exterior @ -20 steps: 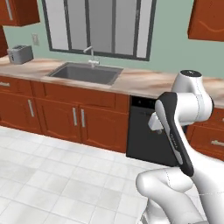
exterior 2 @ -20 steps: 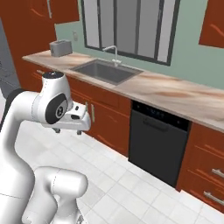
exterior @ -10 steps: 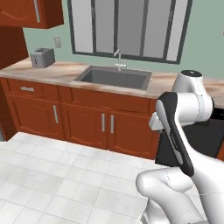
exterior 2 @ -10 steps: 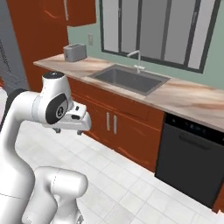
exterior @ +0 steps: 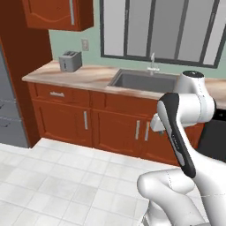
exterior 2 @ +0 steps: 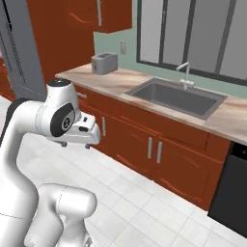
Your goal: Navigate to the coffee machine.
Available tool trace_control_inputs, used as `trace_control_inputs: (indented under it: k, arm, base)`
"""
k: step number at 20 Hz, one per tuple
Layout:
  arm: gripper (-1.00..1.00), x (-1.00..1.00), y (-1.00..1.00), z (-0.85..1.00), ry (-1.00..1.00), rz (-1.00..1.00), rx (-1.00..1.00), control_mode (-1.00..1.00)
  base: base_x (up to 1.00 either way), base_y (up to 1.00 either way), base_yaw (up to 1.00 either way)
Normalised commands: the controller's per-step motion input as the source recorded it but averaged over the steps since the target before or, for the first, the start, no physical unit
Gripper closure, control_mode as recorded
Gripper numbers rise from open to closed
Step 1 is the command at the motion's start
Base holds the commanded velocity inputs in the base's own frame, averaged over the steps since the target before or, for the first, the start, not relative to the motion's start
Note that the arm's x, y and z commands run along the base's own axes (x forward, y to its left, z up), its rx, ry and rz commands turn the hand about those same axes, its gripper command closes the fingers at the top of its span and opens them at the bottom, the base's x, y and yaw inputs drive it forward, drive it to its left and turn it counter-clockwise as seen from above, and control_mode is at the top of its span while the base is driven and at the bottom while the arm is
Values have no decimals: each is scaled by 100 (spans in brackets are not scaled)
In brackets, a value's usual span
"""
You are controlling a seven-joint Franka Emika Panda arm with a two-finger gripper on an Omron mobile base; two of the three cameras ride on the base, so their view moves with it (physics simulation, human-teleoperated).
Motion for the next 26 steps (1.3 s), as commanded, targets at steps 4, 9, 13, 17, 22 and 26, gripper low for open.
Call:
trace_control_inputs:
  k: [4,9,13,17,22,26]
  arm:
    - [-100,0,0,0,0,0,0,100]
    - [-100,0,0,0,0,0,0,100]
    - [-100,0,0,0,0,0,0,100]
    - [-100,0,0,0,0,0,0,100]
    - [-100,0,0,0,0,0,0,100]
    - [-100,0,0,0,0,0,0,100]
  base:
    - [24,100,0]
    - [18,100,0]
    - [16,100,0]
    - [14,100,0]
    - [21,100,0]
    - [38,100,0]
